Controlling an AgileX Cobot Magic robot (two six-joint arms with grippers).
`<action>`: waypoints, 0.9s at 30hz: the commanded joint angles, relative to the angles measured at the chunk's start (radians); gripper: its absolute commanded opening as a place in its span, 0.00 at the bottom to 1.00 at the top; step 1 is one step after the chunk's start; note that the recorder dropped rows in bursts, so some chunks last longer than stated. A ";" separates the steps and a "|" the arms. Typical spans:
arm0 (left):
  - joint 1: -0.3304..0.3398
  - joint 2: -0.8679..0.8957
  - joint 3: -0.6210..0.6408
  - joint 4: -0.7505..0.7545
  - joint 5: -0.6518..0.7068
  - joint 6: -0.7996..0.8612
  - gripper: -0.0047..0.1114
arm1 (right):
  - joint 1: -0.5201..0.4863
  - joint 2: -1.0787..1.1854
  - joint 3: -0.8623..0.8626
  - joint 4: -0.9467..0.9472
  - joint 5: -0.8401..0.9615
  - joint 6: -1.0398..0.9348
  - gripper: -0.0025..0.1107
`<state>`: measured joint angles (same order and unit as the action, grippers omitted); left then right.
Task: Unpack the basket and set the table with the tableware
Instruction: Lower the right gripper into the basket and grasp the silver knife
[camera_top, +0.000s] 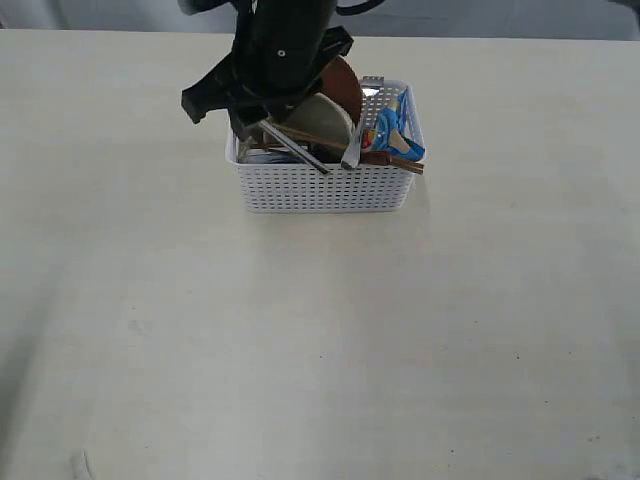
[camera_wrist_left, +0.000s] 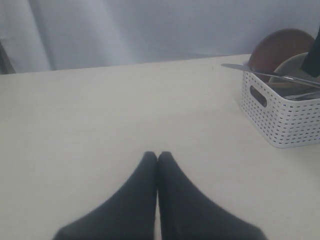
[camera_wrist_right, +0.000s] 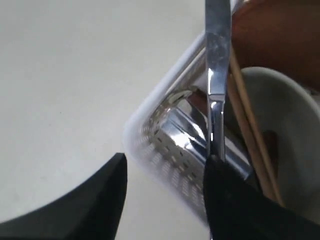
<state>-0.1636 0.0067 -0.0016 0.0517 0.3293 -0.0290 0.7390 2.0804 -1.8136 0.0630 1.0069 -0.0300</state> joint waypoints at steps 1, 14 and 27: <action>0.003 -0.007 0.002 -0.002 -0.008 -0.002 0.04 | -0.001 0.050 -0.035 -0.040 0.020 0.000 0.43; 0.003 -0.007 0.002 -0.002 -0.008 -0.002 0.04 | -0.001 0.067 -0.035 -0.154 -0.025 0.006 0.43; 0.003 -0.007 0.002 -0.002 -0.008 -0.002 0.04 | -0.001 0.119 -0.035 -0.195 -0.031 0.044 0.43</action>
<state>-0.1636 0.0067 -0.0016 0.0517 0.3293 -0.0311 0.7390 2.1881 -1.8405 -0.1212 0.9699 0.0072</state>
